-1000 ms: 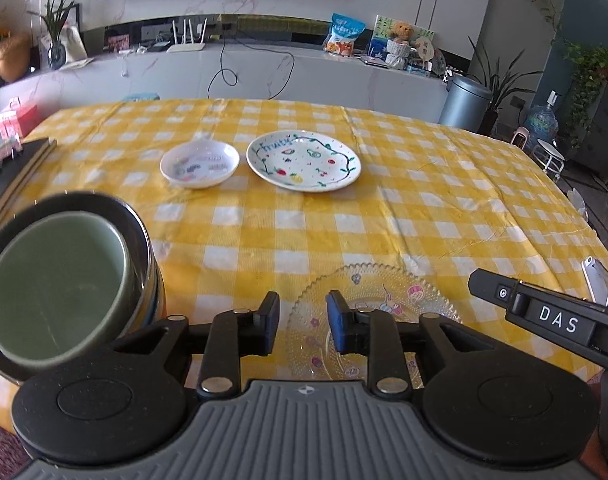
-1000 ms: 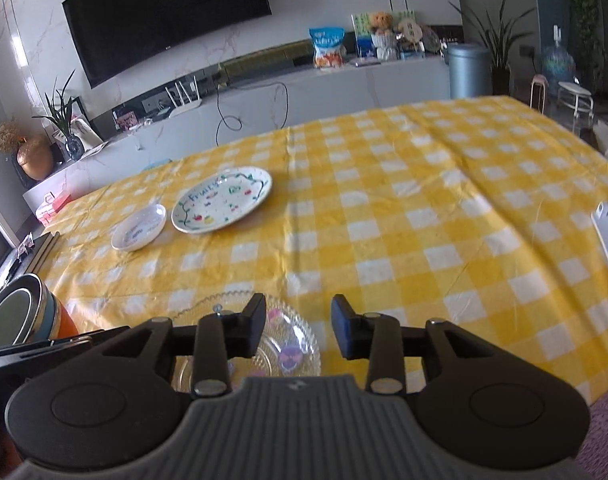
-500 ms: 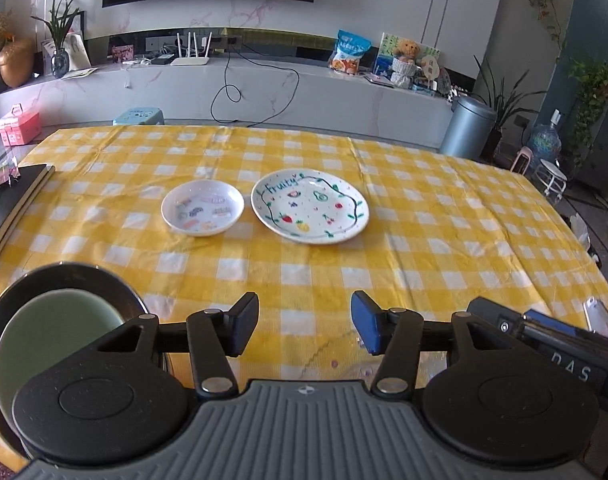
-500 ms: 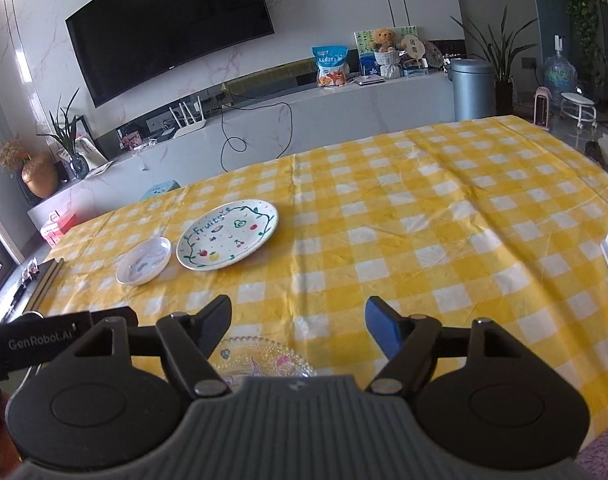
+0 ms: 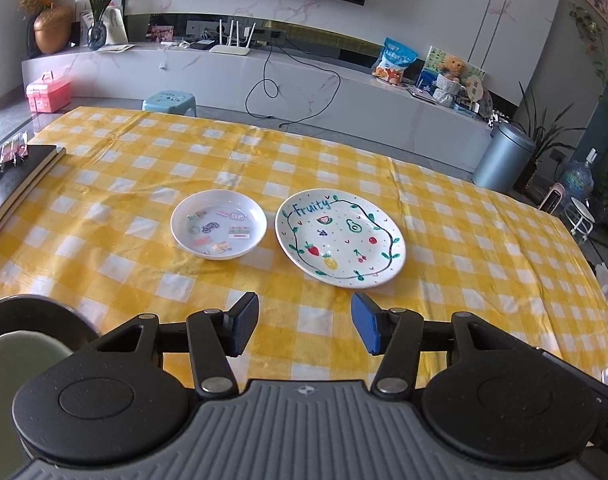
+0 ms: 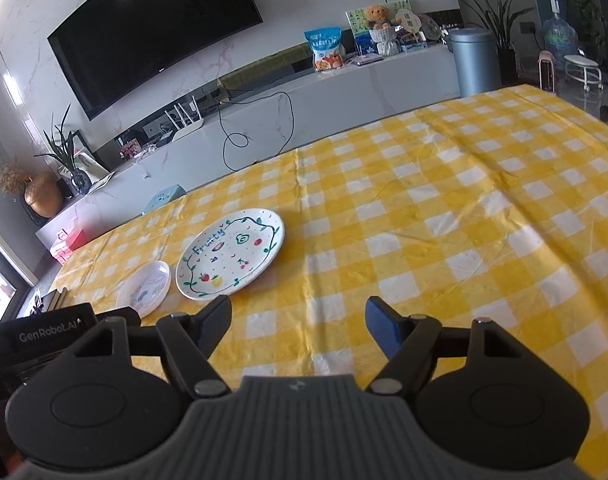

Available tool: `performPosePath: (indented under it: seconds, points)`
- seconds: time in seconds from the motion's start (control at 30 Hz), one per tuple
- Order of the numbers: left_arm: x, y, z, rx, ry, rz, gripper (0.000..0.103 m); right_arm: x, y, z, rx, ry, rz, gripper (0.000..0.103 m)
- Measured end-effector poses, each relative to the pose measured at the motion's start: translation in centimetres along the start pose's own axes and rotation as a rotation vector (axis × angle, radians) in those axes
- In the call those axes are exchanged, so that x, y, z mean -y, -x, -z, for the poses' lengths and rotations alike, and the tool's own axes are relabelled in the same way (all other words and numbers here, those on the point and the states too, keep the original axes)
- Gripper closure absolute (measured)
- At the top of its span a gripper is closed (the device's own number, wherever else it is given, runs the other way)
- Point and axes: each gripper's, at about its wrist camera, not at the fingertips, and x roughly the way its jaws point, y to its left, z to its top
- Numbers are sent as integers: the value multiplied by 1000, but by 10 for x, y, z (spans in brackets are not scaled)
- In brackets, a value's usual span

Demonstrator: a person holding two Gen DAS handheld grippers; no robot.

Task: Organize plates and bowls
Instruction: 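Reach both grippers to the rim of the white 'Fruity' plate, then close both grippers on the 'Fruity' plate rim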

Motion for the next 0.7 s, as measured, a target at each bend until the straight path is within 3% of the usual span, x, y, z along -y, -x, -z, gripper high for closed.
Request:
performPosePath:
  seconds: [0.33, 0.53, 0.7]
  points:
    - [-5, -33, -16, 6, 113, 12, 41, -7, -47, -18, -31, -19, -7, 31]
    - [-11, -59, -16, -14, 168, -14, 43, -9, -79, -29, -56, -37, -35, 45]
    - [-15, -78, -18, -27, 217, -9, 54, -13, -105, -35, -84, -44, -52, 58]
